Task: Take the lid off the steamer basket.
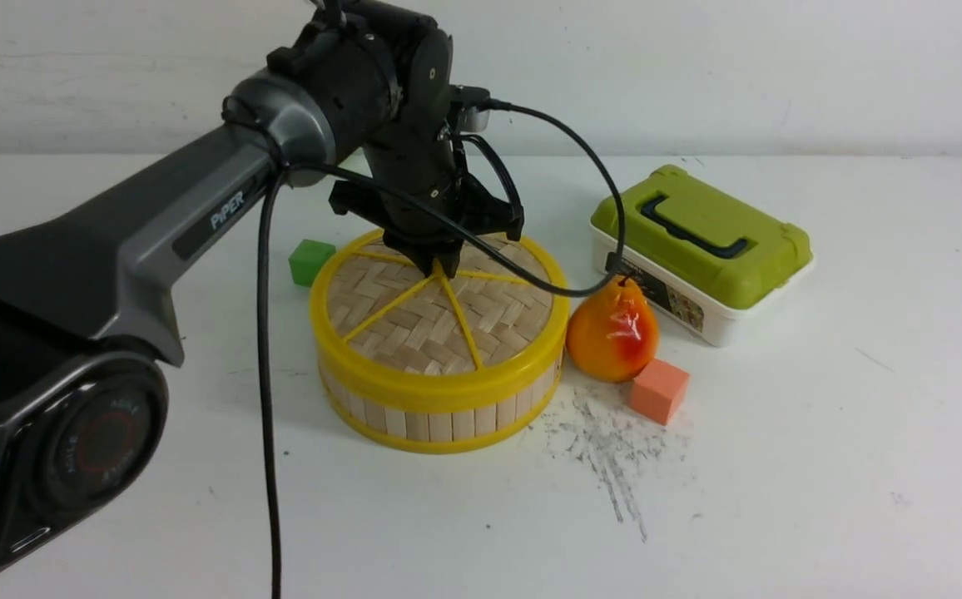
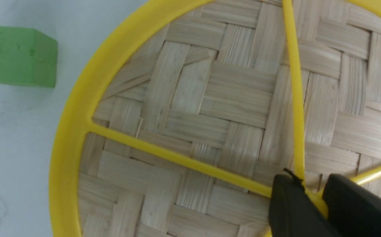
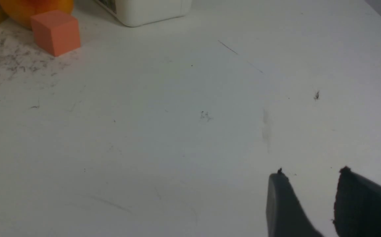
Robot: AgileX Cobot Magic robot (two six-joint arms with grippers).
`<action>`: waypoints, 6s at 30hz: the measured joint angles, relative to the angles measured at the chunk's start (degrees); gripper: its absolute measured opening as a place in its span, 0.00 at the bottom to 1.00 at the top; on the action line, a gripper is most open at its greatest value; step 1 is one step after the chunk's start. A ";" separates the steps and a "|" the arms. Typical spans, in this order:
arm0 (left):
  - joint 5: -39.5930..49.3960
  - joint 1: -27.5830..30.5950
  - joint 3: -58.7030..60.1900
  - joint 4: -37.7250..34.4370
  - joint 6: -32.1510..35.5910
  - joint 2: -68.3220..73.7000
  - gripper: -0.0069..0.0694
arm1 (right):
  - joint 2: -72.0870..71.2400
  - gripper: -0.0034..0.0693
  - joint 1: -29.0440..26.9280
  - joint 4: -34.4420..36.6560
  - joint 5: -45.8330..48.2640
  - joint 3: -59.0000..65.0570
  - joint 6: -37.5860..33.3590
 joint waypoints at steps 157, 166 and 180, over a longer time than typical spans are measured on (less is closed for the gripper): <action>-43.83 22.06 130.91 -8.11 13.10 -130.62 0.07 | 0.00 0.38 0.00 0.00 0.02 0.00 0.00; -43.83 22.06 130.91 -8.11 13.10 -130.62 0.08 | 0.00 0.38 0.00 0.00 0.02 0.00 0.00; -43.83 22.06 130.91 -8.11 13.10 -130.62 0.09 | 0.00 0.38 0.00 0.00 0.02 0.00 0.00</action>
